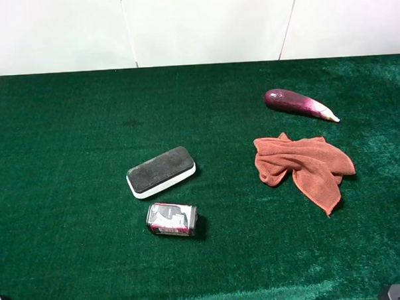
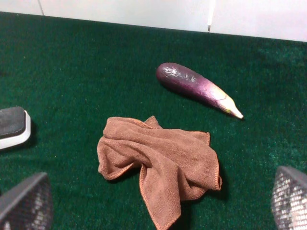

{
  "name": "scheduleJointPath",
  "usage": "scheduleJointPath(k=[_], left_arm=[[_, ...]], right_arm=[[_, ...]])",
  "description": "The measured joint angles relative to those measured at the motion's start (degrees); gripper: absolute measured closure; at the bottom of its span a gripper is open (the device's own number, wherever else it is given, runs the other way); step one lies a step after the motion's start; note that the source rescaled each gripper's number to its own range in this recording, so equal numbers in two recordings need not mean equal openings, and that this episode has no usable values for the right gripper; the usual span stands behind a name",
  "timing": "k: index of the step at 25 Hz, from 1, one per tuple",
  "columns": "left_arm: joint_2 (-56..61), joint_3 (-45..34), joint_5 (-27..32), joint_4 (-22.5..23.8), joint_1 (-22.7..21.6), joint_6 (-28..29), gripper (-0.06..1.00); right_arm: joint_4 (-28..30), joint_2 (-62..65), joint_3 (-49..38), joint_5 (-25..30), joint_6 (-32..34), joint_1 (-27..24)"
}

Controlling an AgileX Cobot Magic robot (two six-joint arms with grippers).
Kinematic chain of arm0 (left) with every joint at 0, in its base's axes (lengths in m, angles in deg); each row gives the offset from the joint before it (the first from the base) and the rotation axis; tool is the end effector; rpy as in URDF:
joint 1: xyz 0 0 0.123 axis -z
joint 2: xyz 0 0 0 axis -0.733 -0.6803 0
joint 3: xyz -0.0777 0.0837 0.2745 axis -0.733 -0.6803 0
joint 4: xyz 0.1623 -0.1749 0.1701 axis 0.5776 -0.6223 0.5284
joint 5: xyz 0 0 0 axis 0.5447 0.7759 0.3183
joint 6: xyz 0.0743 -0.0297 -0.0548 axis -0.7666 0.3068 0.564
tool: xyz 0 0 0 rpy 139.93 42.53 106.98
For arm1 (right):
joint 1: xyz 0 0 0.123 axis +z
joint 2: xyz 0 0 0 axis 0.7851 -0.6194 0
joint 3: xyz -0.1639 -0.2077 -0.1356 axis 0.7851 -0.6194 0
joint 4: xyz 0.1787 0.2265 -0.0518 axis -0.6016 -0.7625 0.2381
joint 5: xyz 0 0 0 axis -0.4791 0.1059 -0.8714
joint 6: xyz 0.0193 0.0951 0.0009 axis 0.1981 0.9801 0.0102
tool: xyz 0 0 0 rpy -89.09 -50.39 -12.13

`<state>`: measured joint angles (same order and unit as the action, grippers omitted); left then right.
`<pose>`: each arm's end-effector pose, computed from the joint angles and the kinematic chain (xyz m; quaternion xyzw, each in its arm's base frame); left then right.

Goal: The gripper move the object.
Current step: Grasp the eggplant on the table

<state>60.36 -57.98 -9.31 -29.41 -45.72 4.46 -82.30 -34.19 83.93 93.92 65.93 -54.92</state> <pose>0.0221 -0.0115 0.2961 0.0721 0.8469 -0.0345 0.5257 0.0156 0.0269 0.3046 -0.0919 0.8399 0.0830 0.5284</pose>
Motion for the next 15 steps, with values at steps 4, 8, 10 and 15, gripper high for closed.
scheduleJointPath(k=[4, 8, 10, 15], left_arm=[[0.0, 0.0, 0.0, 0.0, 0.0, 0.0, -0.06], [0.0, 0.0, 0.0, 0.0, 0.0, 0.0, -0.06], [0.0, 0.0, 0.0, 0.0, 0.0, 0.0, -0.06], [0.0, 0.0, 0.0, 0.0, 0.0, 0.0, -0.06]], right_arm=[[0.0, 0.0, 0.0, 0.0, 0.0, 0.0], [0.0, 0.0, 0.0, 0.0, 0.0, 0.0], [0.0, 0.0, 0.0, 0.0, 0.0, 0.0], [0.0, 0.0, 0.0, 0.0, 0.0, 0.0]])
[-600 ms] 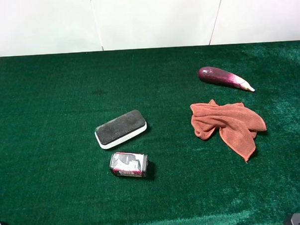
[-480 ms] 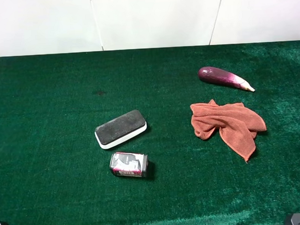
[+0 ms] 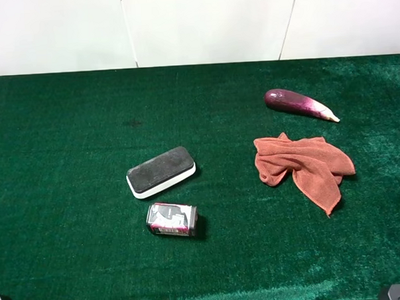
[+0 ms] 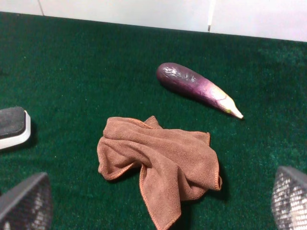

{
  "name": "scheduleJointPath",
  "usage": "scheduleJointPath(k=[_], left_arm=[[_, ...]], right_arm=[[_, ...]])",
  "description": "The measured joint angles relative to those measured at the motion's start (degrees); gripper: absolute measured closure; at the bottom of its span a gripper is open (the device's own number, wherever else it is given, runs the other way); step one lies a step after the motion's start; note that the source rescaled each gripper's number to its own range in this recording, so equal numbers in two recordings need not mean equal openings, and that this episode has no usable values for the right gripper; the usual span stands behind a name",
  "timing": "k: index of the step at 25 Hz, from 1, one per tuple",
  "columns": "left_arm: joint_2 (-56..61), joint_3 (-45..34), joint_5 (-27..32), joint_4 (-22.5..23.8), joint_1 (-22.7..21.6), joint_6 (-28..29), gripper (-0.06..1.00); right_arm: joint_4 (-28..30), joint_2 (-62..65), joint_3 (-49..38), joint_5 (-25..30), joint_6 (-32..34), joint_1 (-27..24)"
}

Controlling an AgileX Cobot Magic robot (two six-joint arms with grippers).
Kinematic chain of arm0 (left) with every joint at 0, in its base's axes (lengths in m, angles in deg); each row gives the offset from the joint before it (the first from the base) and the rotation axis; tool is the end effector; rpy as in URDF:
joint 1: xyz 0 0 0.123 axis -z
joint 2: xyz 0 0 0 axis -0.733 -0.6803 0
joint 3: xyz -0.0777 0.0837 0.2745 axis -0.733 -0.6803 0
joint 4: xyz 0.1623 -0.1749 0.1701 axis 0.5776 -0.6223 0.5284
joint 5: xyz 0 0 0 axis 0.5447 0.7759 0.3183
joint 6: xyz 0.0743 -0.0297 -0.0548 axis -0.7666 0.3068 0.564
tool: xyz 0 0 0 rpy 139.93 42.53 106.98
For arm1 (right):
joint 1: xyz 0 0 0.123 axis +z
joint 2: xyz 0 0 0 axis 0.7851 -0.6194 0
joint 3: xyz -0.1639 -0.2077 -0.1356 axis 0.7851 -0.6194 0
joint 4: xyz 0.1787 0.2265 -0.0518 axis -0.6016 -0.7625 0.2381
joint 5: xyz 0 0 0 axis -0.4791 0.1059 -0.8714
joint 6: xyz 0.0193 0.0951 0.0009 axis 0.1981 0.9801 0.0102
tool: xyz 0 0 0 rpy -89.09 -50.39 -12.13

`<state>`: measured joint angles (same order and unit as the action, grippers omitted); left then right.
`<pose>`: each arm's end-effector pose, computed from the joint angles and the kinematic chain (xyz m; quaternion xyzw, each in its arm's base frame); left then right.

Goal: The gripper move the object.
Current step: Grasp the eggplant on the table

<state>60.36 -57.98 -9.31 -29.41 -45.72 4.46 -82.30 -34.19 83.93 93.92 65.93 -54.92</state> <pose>0.0221 -0.0115 0.2961 0.0721 0.8469 -0.0345 0.5257 0.0156 0.0269 0.3046 -0.0919 0.8399 0.0830 0.5284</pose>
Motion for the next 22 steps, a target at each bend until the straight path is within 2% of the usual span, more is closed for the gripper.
scheduleJointPath(k=[14, 22], left_arm=[[-0.1, 0.0, 0.0, 0.1, 0.0, -0.9, -0.06], [-9.1, 1.7, -2.9, -1.7, 0.0, -4.7, -0.06]], right_arm=[[0.0, 0.0, 0.0, 0.0, 0.0, 0.0], [-0.1, 0.0, 0.0, 0.0, 0.0, 0.0]])
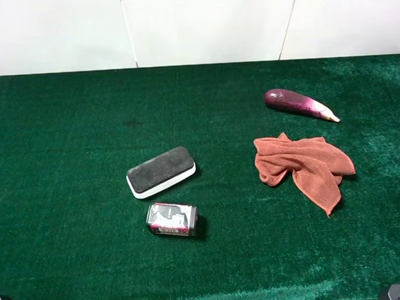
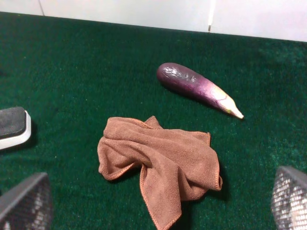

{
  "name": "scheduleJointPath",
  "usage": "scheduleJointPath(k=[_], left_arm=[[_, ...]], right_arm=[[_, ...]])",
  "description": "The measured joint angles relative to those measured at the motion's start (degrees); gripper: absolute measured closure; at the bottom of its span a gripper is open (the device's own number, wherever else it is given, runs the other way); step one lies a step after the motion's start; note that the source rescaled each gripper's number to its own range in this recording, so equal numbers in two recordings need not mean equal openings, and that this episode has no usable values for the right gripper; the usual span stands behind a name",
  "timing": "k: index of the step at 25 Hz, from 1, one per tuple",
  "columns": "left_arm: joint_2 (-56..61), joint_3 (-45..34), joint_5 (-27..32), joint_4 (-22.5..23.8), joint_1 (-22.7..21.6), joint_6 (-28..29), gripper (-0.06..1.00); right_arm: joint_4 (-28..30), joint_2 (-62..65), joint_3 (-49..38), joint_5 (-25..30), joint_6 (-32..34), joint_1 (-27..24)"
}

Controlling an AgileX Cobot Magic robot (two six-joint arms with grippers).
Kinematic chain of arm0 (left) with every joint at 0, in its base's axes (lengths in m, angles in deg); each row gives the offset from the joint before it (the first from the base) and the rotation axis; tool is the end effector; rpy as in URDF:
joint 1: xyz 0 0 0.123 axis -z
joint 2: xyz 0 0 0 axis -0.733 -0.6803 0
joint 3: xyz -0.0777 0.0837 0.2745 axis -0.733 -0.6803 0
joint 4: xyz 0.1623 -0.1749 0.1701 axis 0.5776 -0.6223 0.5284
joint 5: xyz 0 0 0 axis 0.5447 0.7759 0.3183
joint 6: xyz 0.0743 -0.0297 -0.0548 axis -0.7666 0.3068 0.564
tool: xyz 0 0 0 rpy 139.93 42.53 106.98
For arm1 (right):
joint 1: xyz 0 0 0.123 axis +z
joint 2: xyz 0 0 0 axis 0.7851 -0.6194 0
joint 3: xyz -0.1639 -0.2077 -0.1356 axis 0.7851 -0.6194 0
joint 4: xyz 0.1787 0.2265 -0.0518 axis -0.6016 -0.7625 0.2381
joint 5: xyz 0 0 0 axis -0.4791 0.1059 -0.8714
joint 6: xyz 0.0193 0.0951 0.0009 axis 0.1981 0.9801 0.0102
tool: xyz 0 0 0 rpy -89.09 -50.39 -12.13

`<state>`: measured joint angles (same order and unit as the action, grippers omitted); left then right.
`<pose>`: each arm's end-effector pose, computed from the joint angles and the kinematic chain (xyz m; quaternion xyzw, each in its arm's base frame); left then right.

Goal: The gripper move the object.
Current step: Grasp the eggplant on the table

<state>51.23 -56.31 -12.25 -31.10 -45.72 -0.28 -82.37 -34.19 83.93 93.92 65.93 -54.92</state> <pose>0.0492 -0.0143 0.3046 0.1030 0.8629 -0.0308 0.4939 0.0156 0.0270 0.3046 -0.0919 0.8398 0.0836 0.5285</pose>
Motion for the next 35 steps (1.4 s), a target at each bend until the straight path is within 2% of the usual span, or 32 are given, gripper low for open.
scheduleJointPath(k=[8, 11, 18, 29, 35], left_arm=[[-15.4, 0.9, -5.8, -6.9, 0.0, -8.0, -0.06], [-22.0, 1.4, -8.0, -8.2, 0.6, -10.2, -0.06], [-37.1, 8.8, -11.5, -6.9, 8.7, -11.6, -0.06], [-66.9, 30.9, -11.7, -3.3, 22.5, -13.9, -0.06], [-82.6, 48.6, -6.8, -2.6, 28.4, -16.4, -0.06]], right_arm=[[0.0, 0.0, 0.0, 0.0, 0.0, 0.0], [-0.1, 0.0, 0.0, 0.0, 0.0, 0.0], [-0.1, 0.0, 0.0, 0.0, 0.0, 0.0], [-0.1, 0.0, 0.0, 0.0, 0.0, 0.0], [-0.1, 0.0, 0.0, 0.0, 0.0, 0.0]])
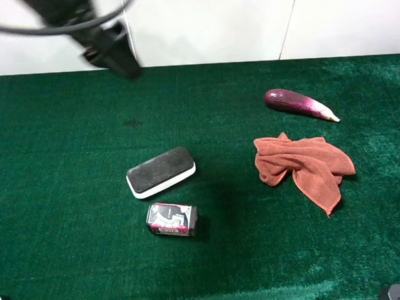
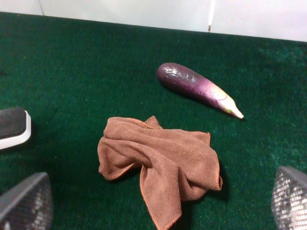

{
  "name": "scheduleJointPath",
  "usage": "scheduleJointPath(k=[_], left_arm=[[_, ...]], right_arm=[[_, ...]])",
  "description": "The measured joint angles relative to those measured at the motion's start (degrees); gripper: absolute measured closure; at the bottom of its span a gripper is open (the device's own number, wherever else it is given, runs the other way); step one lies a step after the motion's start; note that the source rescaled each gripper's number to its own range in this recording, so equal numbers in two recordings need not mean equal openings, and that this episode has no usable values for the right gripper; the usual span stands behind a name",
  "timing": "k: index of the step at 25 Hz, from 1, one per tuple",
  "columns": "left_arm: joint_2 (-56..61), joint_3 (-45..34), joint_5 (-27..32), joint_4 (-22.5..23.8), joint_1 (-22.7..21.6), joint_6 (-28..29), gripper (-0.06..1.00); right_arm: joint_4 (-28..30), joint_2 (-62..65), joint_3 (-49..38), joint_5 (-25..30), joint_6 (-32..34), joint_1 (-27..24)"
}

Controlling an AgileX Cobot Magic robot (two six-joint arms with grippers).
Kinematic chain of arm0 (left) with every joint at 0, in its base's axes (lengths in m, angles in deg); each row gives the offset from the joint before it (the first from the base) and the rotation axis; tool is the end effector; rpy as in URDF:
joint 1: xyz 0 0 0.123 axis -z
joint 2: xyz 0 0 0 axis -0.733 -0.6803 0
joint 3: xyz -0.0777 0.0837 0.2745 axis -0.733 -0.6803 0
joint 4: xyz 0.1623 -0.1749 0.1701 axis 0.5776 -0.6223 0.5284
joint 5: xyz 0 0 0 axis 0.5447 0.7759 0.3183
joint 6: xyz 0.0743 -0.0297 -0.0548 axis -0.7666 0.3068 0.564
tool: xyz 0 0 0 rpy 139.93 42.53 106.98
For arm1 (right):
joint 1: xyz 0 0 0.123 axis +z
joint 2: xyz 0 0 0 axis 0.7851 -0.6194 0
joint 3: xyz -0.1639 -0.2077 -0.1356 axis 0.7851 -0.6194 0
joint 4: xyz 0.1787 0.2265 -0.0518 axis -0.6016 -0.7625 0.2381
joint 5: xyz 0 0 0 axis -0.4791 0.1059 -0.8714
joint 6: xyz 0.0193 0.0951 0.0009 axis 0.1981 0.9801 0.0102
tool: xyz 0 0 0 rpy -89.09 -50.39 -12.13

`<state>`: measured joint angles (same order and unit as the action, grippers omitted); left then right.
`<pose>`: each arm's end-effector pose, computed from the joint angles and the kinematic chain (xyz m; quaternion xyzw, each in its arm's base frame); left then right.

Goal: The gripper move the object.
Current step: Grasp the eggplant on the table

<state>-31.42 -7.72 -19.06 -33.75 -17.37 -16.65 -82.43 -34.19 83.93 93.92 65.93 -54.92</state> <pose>0.3298 -0.2064 0.3169 0.4353 0.8538 -0.0957 0.2689 0.0156 0.0271 0.3047 -0.0920 0.8397 0.0841 0.5285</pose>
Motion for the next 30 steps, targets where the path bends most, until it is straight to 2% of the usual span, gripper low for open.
scheduleJointPath(k=[9, 13, 18, 22, 26, 30], left_arm=[[-20.4, 26.5, 11.7, 1.4, 6.5, -7.6, -0.06], [-27.6, 36.5, 15.1, 1.5, 9.3, -12.6, -0.06], [-34.2, 45.2, 15.2, 3.7, 12.7, -21.8, -0.06], [-37.9, 48.3, 14.7, 6.2, 15.2, -30.7, -0.06], [-40.2, 48.7, 10.0, 7.7, 17.1, -36.4, -0.06], [-42.0, 48.7, 3.6, 10.1, 18.7, -38.3, -0.06]], right_arm=[[0.0, 0.0, 0.0, 0.0, 0.0, 0.0], [0.0, 0.0, 0.0, 0.0, 0.0, 0.0], [0.0, 0.0, 0.0, 0.0, 0.0, 0.0], [-0.1, 0.0, 0.0, 0.0, 0.0, 0.0], [-0.1, 0.0, 0.0, 0.0, 0.0, 0.0], [-0.1, 0.0, 0.0, 0.0, 0.0, 0.0]])
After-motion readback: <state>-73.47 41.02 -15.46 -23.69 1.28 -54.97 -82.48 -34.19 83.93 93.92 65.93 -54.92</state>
